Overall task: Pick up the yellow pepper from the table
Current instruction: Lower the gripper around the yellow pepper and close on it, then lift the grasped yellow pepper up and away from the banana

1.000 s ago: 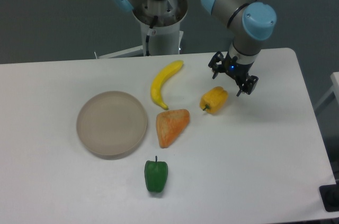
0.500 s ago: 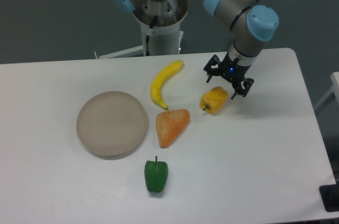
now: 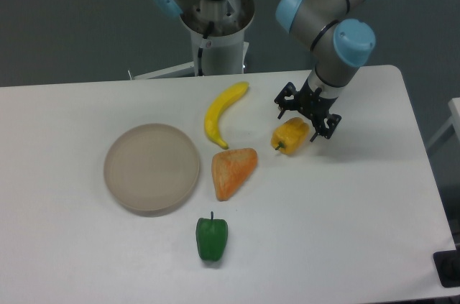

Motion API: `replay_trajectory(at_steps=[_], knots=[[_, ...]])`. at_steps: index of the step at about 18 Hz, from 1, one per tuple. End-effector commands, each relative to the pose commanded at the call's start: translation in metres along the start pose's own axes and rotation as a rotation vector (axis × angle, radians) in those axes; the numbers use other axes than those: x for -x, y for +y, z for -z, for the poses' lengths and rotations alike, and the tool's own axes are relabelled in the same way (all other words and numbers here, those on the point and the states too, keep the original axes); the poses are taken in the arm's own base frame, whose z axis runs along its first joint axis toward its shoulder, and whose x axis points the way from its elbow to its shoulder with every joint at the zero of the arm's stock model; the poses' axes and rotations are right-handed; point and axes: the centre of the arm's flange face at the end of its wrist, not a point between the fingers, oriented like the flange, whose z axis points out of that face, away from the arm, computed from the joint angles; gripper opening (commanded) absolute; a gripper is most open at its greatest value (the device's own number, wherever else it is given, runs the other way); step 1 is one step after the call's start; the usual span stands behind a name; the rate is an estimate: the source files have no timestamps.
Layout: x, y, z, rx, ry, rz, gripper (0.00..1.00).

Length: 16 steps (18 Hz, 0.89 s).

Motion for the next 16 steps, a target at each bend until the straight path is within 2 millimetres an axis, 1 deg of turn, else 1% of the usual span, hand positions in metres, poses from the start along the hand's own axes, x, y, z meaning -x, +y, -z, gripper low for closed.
replay_trajectory(at_steps=[1,2,3,5,6,7,8,10,12,13,14,16], knots=[[-0.002,0.0,-0.002,0.001,0.005,-0.002,1.0],[-0.001,0.0,-0.002,0.001,0.003,-0.001,0.93],[-0.001,0.0,-0.002,0.001,0.003,0.001,0.81],[0.0,-0.001,-0.005,0.002,0.007,0.004,0.58],[0.001,-0.003,-0.001,0.003,-0.002,0.001,0.32],[0.003,-0.004,0.003,0.004,-0.012,-0.001,0.14],[0.003,-0.004,0.006,0.004,-0.019,-0.001,0.08],[0.005,-0.005,0.018,0.02,-0.048,-0.004,0.06],[0.012,-0.006,0.036,0.03,-0.08,-0.004,0.07],[0.018,-0.005,0.047,0.028,-0.096,0.001,0.09],[0.022,-0.004,0.054,0.028,-0.111,0.003,0.17],[0.03,-0.004,0.071,0.048,-0.149,0.003,0.15]])
